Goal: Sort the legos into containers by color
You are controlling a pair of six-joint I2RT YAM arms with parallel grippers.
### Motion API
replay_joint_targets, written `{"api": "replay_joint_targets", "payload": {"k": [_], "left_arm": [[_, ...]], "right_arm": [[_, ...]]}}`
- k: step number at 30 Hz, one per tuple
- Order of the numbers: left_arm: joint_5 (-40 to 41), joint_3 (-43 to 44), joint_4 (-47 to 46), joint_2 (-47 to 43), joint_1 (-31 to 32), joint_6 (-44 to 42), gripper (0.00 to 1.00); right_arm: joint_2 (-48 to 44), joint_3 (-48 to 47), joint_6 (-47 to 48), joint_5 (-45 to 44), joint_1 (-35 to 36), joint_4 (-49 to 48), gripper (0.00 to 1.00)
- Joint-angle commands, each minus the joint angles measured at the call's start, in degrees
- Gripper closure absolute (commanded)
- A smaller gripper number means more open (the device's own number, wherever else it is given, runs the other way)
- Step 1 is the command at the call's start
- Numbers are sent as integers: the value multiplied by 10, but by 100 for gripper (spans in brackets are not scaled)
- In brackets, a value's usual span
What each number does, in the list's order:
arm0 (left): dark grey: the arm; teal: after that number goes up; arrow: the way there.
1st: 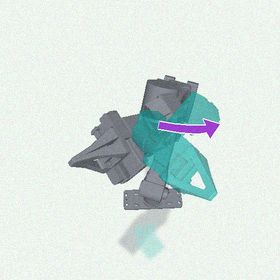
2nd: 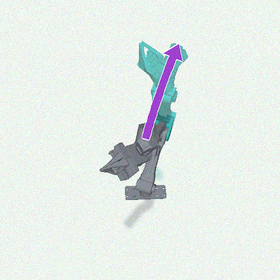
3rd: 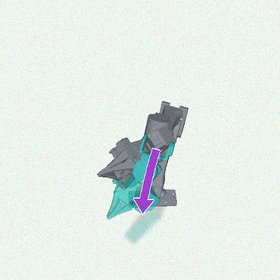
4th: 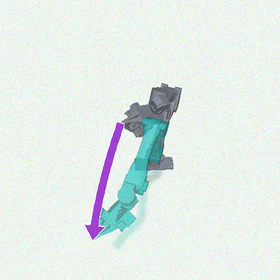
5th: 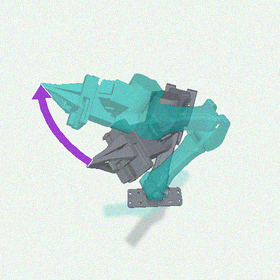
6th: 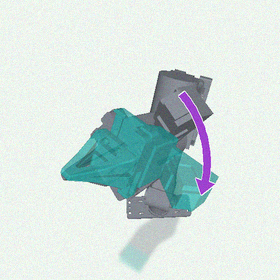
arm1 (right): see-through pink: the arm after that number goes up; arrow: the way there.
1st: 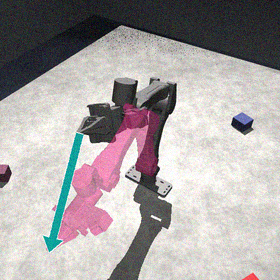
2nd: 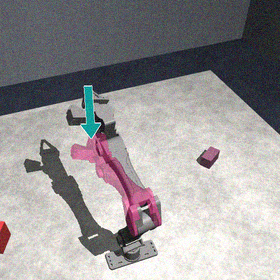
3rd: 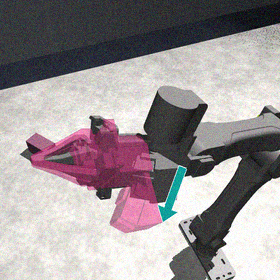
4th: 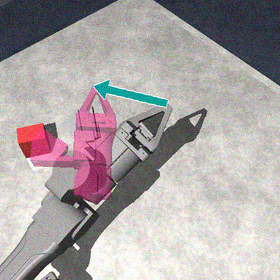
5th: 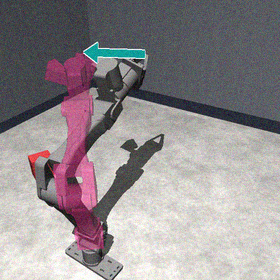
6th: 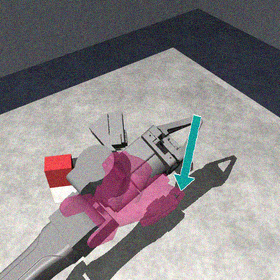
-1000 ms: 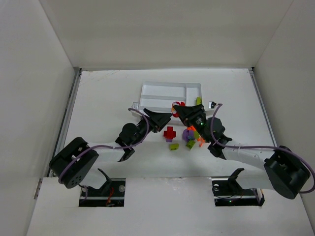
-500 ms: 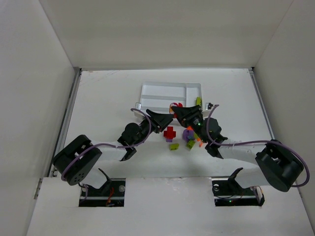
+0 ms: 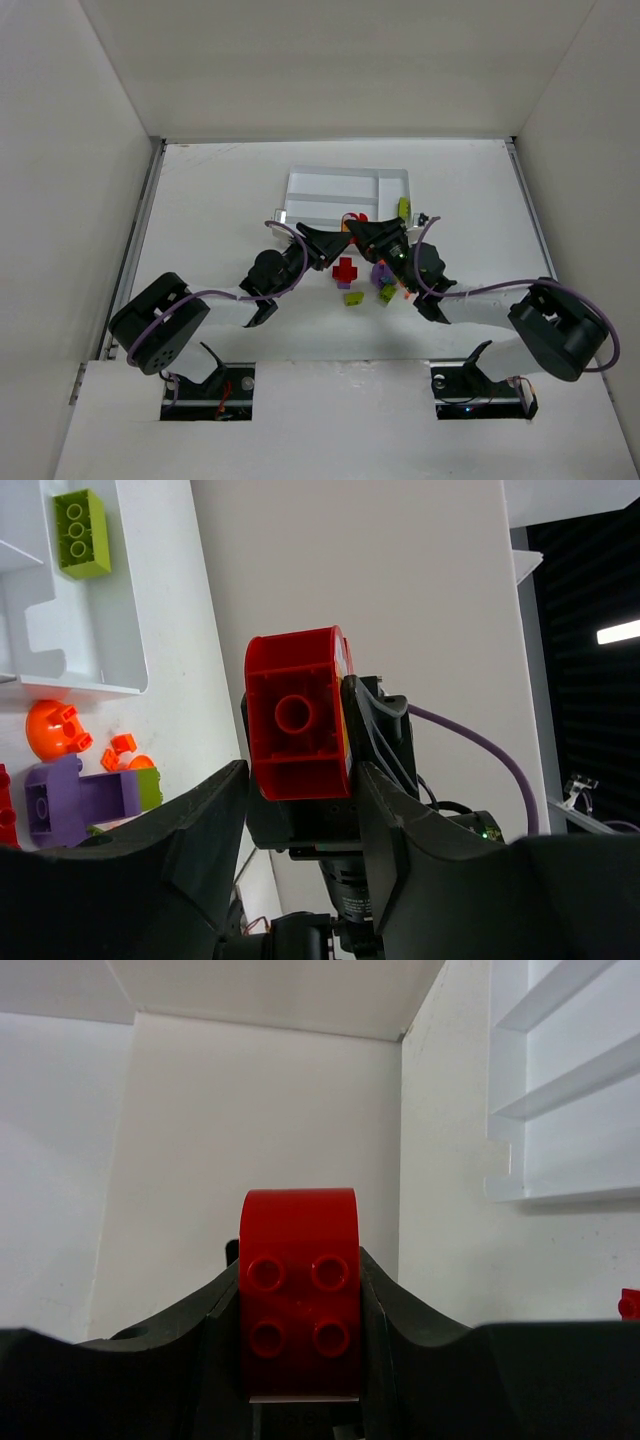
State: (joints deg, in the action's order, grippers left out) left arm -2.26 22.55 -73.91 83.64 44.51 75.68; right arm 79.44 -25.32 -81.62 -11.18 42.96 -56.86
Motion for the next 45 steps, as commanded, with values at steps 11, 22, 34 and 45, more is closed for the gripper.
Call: {"api": "replay_joint_targets", "payload": {"k": [11,22,34,45], "left_arm": [[17,12,-96,-18,4,-38,84],[31,-58,-72,-74,-16,-45,89],[36,-80,-62,-115,-25,-14,88],[44,-92,-62,-117,-26,-9,88]], "right_arm": [[23,16,-37,19,18,-87,72],[-27,17,19,11,16,-30,31],[-39,27,53,3,18,-18,40],[-60,45,61,-24,18,-18,56]]}}
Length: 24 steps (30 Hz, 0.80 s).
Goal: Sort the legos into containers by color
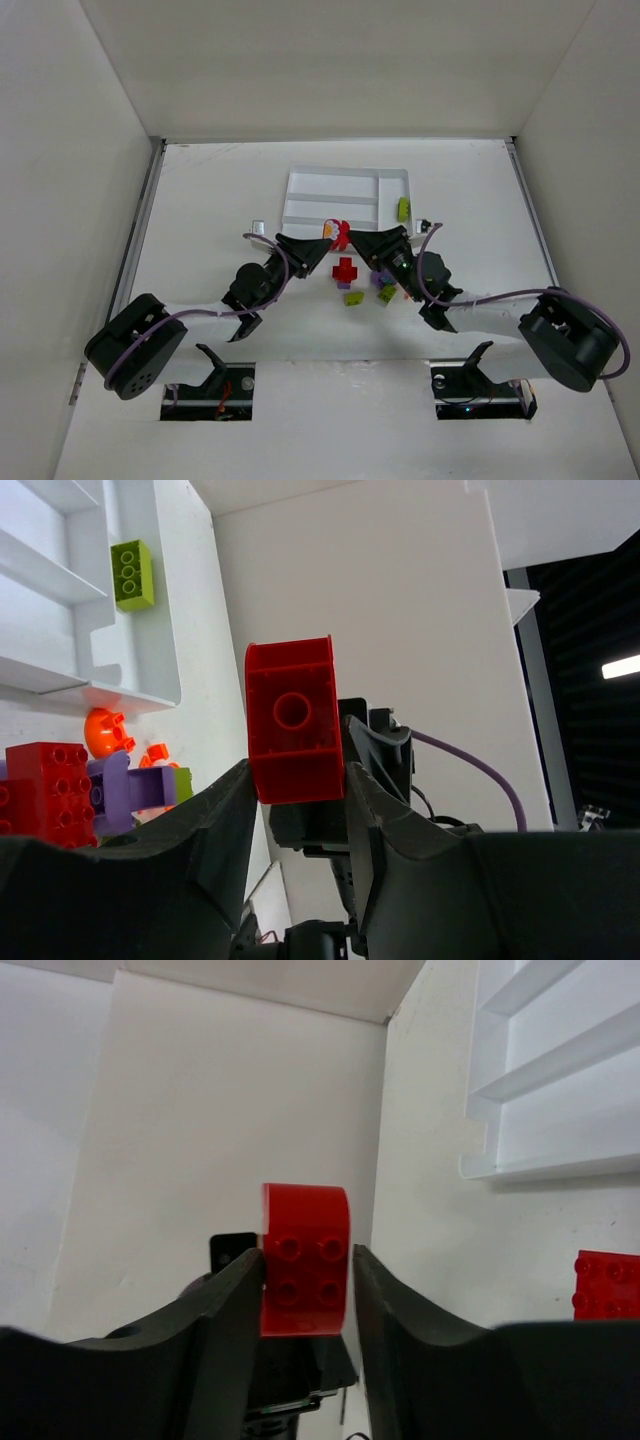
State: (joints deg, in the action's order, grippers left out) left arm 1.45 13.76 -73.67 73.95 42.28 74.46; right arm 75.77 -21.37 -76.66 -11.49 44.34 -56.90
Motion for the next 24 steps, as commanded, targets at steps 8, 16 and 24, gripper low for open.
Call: {"api": "replay_joint_targets", "payload": {"k": [8,16,24], "left_arm": [[8,7,-65,-8,6,0,88],[6,8,-63,-14,10,-1,88],[-2,14,-63,-7,9,3,88]], "right_arm": [[-16,-11,27,11,4,-15,51],[4,-27,32,23,4,-13,43],[18,-39,34,34,4,-15,57]]}}
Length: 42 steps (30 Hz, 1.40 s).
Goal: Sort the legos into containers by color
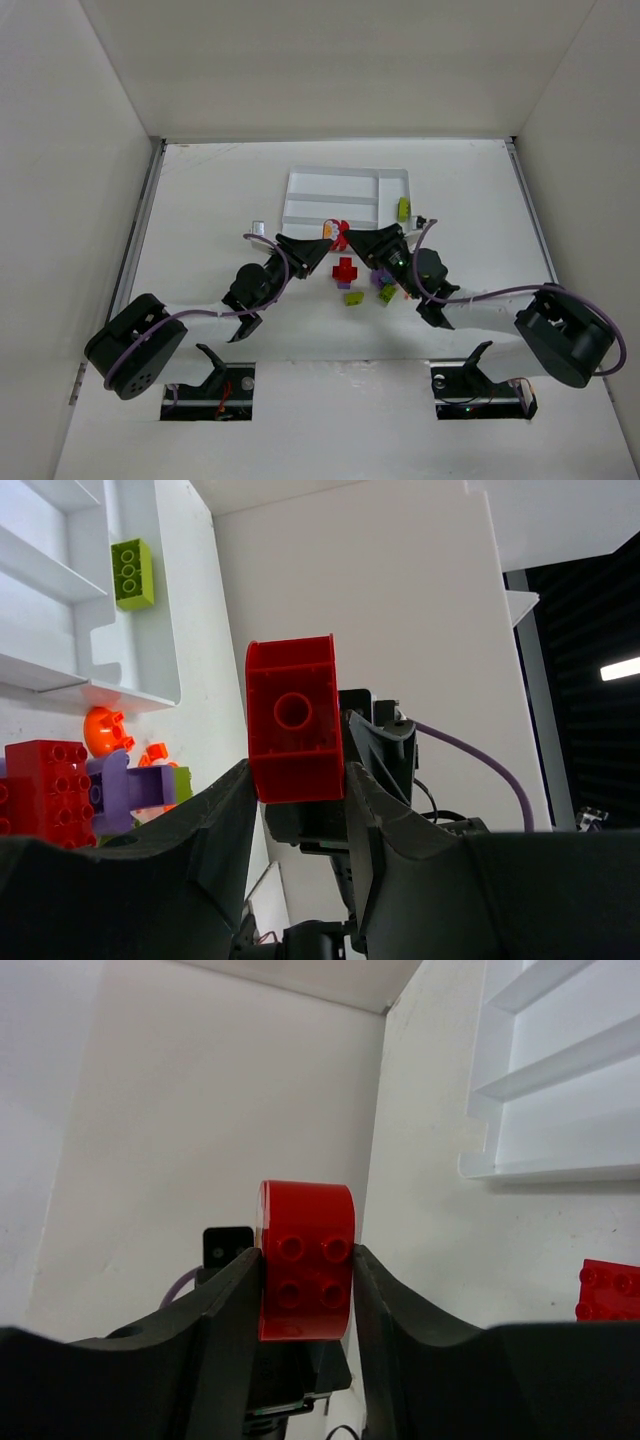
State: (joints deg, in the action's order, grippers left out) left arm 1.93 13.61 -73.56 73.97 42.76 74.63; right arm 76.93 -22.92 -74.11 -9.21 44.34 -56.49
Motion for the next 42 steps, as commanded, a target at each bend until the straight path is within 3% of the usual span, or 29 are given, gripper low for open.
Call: {"api": "replay_joint_targets", "payload": {"k": [1,3,5,16,21,25,29,35,42], "left_arm": [[-7,14,-64,-9,3,2,88],[-4,10,-64,-16,1,0,88],[-8,9,-62,-18,-5,2,88],[-66,-53,-33,-87,-127,5,88],[-90,-56,11,-103,-154,-12,88],[-91,-45,81,-129,-164,-46,88],[-73,-21,182,-161,-169,-96,88],[-33,25,314,-193,-174,-164,88],[-13,23,364,-229,-203,-205,87]], "right_arm": [[9,-25,6,11,4,-20,60],[10,-26,5,11,5,-24,69],[3,-21,5,9,5,-23,71],[-68,-24,56,24,-35,66,71],[-50,-93,129,18,-50,197,71],[5,-200,225,-3,-50,354,70],[90,-306,297,2,-47,445,70],[218,-427,319,4,-20,480,71],[300,-526,355,-15,-11,529,71]]}}
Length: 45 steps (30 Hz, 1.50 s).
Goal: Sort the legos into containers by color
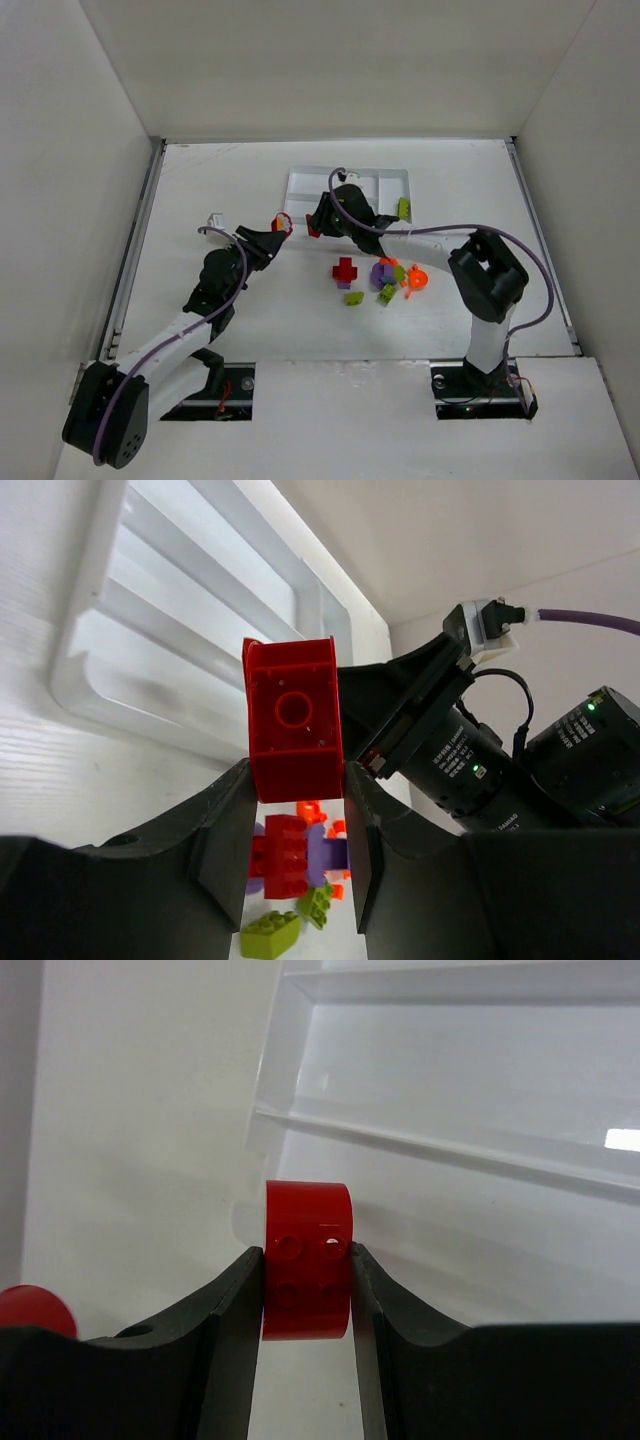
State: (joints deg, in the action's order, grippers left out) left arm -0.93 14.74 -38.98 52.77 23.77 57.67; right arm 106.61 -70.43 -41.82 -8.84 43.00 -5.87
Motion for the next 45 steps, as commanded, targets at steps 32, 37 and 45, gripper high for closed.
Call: {"api": "replay_joint_targets", "payload": {"k": [32,37,45], "left_arm": [[-20,-36,-103,74,-54,-19,87],[-20,-35,-104,75,-54,-19,87],[-17,-31,-108,92,-49,-19,87]], "right_arm": [[331,-557,114,-107,-87,258,64],[323,-543,115,-115,-84,254,49],[263,-478,112,-108,-84,217,45]]}}
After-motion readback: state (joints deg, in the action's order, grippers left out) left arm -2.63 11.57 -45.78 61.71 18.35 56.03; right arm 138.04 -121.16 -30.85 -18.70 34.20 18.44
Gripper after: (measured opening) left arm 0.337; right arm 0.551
